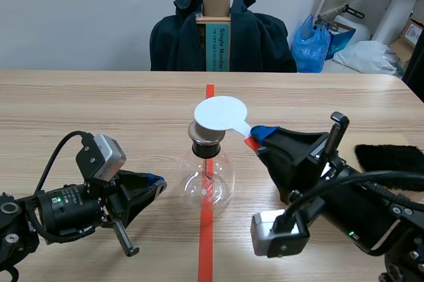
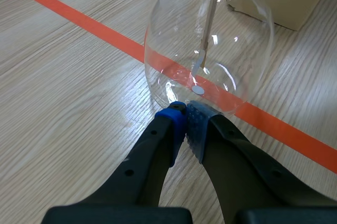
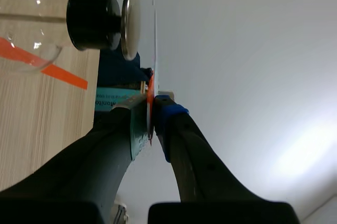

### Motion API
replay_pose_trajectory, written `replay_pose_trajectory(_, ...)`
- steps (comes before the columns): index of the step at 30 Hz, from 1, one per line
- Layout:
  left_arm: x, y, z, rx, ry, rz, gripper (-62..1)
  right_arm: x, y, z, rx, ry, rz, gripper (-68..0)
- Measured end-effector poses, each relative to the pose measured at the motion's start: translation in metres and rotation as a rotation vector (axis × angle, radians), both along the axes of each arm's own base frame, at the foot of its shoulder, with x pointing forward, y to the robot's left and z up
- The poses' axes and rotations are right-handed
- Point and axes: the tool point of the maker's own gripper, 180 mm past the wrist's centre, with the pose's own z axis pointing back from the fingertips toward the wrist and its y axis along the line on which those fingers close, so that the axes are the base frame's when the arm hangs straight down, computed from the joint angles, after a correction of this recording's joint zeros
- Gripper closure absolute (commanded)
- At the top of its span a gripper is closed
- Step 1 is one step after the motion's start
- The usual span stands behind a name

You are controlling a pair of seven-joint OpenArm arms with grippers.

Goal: Do the electroscope experiment.
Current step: 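Move the plate toward and away from the electroscope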

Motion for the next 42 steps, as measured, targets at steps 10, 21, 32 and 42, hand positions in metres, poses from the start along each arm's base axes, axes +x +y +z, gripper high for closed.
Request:
replay_pose_trajectory(10,0.000,0.000,0.000,0.000,0.000,0.000,-2.7,0.024,-0.029,0.003,0.011,-0.009,-0.209,-0.8)
replay_pose_trajectory(21,0.000,0.000,0.000,0.000,0.000,0.000,-2.7,0.023,-0.027,0.002,0.011,-0.008,-0.196,-0.8)
replay_pose_trajectory(32,0.000,0.000,0.000,0.000,0.000,0.000,-2.7,-0.008,0.007,-0.001,-0.003,0.003,0.058,-0.8)
replay_pose_trajectory(42,0.000,0.000,0.000,0.000,0.000,0.000,-2.7,-0.026,0.021,-0.002,-0.009,0.008,0.182,-0.8)
